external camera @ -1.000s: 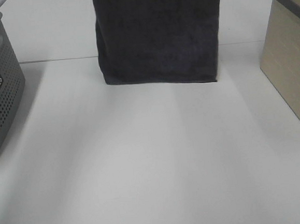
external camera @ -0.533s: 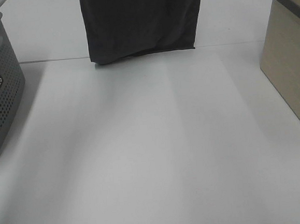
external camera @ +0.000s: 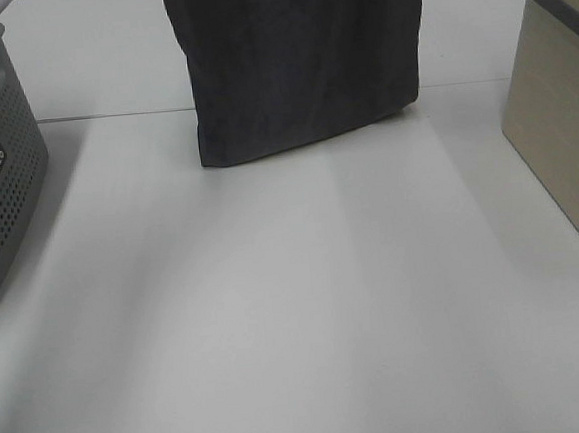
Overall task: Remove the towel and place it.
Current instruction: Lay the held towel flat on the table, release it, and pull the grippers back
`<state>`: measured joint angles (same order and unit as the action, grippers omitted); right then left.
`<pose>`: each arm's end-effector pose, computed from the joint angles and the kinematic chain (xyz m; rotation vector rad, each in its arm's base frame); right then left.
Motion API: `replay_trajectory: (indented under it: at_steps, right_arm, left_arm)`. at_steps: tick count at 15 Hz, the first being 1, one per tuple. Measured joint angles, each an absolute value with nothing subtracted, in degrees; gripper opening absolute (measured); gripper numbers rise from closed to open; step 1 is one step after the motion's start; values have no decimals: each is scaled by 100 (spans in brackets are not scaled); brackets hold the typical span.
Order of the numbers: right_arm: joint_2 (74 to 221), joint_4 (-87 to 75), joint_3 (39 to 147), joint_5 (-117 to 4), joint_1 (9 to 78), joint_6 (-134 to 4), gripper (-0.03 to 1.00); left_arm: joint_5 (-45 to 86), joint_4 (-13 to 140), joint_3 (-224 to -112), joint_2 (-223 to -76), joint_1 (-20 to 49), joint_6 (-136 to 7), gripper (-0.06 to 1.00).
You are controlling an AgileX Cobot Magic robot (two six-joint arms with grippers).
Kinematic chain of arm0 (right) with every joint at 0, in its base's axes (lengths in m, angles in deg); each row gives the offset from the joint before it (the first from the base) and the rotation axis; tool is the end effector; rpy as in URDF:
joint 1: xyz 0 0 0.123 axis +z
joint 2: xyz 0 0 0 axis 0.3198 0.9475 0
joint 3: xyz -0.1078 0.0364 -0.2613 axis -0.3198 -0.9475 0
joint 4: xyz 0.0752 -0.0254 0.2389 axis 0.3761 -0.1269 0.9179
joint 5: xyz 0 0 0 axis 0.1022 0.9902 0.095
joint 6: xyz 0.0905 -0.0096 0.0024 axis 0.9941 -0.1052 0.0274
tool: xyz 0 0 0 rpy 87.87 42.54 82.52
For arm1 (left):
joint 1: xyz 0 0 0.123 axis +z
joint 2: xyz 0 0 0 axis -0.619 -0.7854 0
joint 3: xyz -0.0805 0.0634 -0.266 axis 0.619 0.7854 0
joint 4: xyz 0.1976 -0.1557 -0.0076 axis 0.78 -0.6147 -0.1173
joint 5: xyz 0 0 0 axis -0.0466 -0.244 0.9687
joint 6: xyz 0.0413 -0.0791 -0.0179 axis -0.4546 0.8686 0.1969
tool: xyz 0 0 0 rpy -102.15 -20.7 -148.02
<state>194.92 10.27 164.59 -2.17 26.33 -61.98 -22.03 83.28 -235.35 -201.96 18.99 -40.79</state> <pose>0.4347 0.0922 0.4764 -0.5181 1.9255 0.3640 0.4689 -0.1565 0.4331 0.5123 1.8399 0.0215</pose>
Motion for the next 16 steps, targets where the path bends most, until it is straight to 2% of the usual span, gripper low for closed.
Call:
replay_trajectory:
  at_steps: [4,6,8,12,13,16]
  right_arm:
    - [19372,992,16441,425,2633,-5831,2]
    - [19223,992,16275,431,2633,-5568,2]
    - [18868,992,15399,425,2633,-5442,2]
    - [17745,895,13061,425,2633,-5470,2]
    - [17051,906,11927,425,2638,-5482,2]
    - [16140,1072,10683,419,2684,-5487,2]
  left_arm:
    - [-4260,7818,-23535,-19875,1899,-4079,0]
    - [-4489,7520,-23398,-19783,1899,-4073,0]
    - [-4495,7159,-22934,-19738,1899,-4073,0]
    - [-4518,6919,-21163,-19062,1899,-4073,0]
    - [-4501,6804,-20206,-18322,1870,-4084,0]
    - [-4461,6563,-18808,-17148,1836,-4182,0]
